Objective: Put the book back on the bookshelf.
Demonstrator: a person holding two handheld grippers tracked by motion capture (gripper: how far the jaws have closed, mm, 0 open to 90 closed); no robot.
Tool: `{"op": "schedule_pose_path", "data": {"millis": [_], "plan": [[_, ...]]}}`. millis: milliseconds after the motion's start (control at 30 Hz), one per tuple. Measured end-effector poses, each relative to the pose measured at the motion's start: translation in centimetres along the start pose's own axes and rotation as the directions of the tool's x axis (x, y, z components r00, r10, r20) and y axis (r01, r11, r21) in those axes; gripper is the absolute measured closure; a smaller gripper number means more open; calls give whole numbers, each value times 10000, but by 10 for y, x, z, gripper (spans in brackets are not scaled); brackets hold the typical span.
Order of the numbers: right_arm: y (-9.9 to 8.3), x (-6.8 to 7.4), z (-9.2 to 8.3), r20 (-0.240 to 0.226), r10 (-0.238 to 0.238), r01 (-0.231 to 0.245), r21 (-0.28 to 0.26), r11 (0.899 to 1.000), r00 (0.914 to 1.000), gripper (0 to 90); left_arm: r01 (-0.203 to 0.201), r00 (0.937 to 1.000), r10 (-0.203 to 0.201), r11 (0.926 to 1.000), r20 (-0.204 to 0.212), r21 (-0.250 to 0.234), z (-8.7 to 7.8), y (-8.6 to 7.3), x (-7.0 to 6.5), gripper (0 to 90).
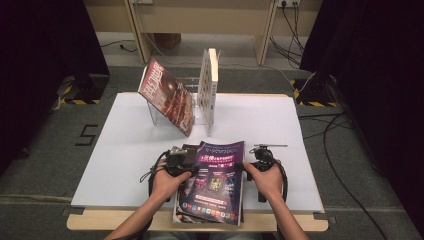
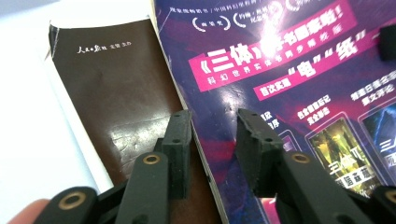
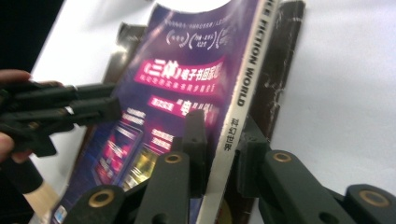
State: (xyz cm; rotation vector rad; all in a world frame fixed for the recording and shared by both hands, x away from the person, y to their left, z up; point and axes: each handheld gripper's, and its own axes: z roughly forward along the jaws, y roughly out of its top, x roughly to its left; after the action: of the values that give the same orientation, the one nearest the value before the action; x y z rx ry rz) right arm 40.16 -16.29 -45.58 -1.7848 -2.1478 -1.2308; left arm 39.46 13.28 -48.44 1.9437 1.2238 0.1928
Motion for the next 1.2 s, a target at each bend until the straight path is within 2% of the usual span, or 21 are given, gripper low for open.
{"op": "schedule_pose_path", "data": {"millis": [67, 200, 267, 500, 567, 867, 1000, 1200], "plan": [[1, 3, -5, 47, -40, 41, -275, 9996, 10000, 806, -182, 9998, 181, 9998, -89, -127, 0, 1, -1, 598], [7, 8, -19, 115, -201, 210, -856, 9961, 9997, 829, -66, 9999, 57, 9979, -132, -649, -6, 5, 0, 501], [10, 11, -27, 354, -396, 433, -1124, 9927, 9986, 831, -142, 9997, 126, 9965, -206, -827, -10, 7, 0, 481], [18, 22, -46, 979, -913, 1100, -2072, 9721, 9910, 831, -196, 9997, 177, 9938, -184, -1098, -16, 10, -2, 434], [20, 24, -49, 1031, -877, 1090, -2239, 9685, 9908, 831, -225, 9997, 209, 9934, -154, -1126, -16, 10, -2, 418], [23, 28, -56, 1323, -1006, 1335, -2702, 9535, 9861, 831, -182, 9996, 156, 9924, -228, -1221, -18, 10, -3, 379], [22, 34, -57, 1365, -1334, 1665, -2709, 9481, 9816, 831, -198, 9994, 161, 9916, -301, -1280, -21, 10, -1, 378], [19, 48, -61, 1423, -1778, 2134, -2981, 9304, 9737, 831, -38, 9995, -11, 9885, -325, -1515, -30, 10, 2, 379]]}}
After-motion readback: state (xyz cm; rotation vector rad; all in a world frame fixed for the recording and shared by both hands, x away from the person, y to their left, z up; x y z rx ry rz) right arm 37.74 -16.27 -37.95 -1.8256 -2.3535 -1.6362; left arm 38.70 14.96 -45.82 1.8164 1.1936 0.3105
